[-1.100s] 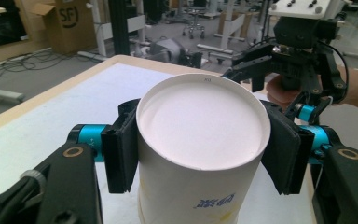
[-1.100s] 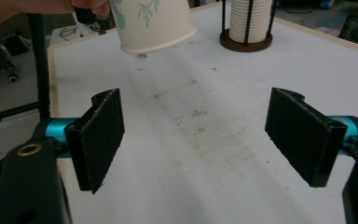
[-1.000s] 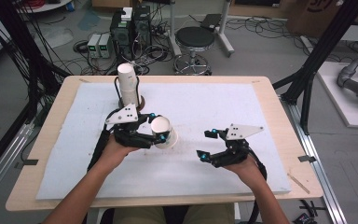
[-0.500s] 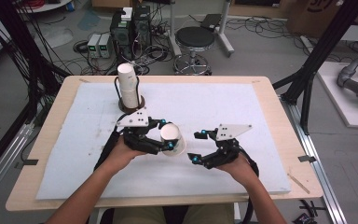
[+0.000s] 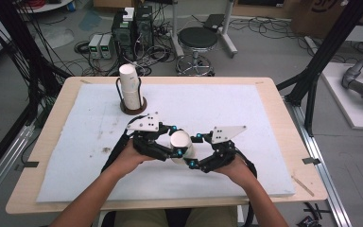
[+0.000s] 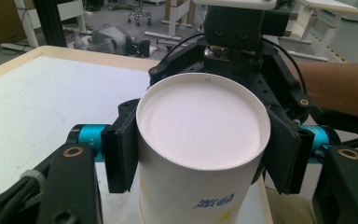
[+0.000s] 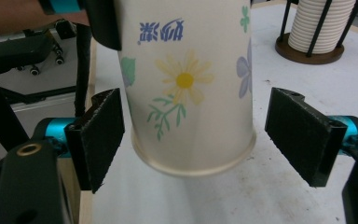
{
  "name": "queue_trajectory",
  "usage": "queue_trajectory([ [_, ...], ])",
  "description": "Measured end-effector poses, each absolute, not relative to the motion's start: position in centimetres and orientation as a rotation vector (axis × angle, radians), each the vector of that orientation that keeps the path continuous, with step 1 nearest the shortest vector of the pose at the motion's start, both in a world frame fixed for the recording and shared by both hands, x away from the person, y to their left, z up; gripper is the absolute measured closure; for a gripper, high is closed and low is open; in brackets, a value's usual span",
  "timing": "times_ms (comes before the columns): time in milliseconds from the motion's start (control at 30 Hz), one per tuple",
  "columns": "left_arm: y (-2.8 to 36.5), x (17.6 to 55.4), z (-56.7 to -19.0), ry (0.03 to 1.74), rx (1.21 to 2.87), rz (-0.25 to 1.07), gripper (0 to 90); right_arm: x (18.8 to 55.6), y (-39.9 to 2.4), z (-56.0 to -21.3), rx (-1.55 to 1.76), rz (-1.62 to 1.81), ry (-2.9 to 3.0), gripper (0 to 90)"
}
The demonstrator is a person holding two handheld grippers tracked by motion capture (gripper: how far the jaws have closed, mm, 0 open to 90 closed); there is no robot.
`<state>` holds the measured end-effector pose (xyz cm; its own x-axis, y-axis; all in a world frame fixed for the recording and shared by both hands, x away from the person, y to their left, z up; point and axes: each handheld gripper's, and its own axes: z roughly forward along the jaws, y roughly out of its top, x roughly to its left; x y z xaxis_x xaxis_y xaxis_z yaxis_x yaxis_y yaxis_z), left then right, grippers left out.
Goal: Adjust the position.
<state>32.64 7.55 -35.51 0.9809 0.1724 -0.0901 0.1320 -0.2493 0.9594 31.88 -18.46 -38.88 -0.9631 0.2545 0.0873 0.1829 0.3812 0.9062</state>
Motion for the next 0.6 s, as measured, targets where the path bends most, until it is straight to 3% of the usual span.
queue_trajectory([
  [600,6.92,32.42,-35.87,0.235,1.823,0.012,35.6,31.93,-17.96,-39.22,0.35,1.684,2.588,31.8],
])
